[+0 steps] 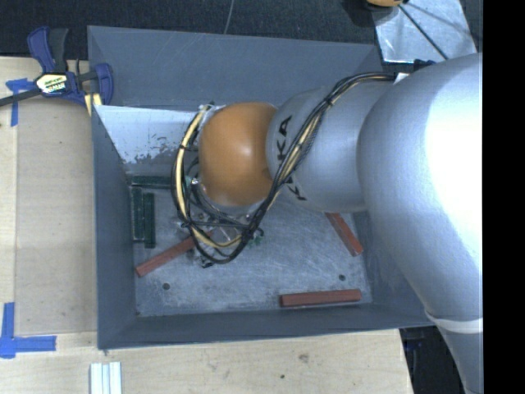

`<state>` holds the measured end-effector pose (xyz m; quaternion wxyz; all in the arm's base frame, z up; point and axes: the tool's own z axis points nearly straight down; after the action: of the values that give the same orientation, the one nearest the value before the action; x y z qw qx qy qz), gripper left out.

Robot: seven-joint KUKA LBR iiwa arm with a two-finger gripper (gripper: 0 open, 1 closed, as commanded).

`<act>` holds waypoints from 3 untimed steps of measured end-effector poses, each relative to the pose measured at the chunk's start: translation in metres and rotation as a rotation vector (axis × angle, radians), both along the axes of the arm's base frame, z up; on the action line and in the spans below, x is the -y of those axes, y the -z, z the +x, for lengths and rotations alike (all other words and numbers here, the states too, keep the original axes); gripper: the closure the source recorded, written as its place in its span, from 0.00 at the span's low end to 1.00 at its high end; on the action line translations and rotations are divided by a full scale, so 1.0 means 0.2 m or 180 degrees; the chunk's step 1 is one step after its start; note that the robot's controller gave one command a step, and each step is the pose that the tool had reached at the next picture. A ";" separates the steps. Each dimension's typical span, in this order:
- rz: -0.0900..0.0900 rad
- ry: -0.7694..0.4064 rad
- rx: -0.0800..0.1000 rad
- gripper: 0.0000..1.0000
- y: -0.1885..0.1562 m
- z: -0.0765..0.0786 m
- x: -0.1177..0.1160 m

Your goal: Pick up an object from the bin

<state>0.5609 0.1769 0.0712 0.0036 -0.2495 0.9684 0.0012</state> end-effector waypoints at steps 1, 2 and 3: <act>0.0000 0.0001 0.0000 0.00 0.00 0.00 0.00; 0.0000 0.0007 -0.0001 1.00 0.00 0.00 0.00; 0.0000 0.0009 -0.0001 1.00 0.00 0.00 0.00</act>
Offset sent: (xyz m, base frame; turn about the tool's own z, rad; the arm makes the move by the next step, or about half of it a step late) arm 0.0000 0.0000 0.0000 0.0000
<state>0.5610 0.1765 0.0711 0.0035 -0.2482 0.9687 0.0012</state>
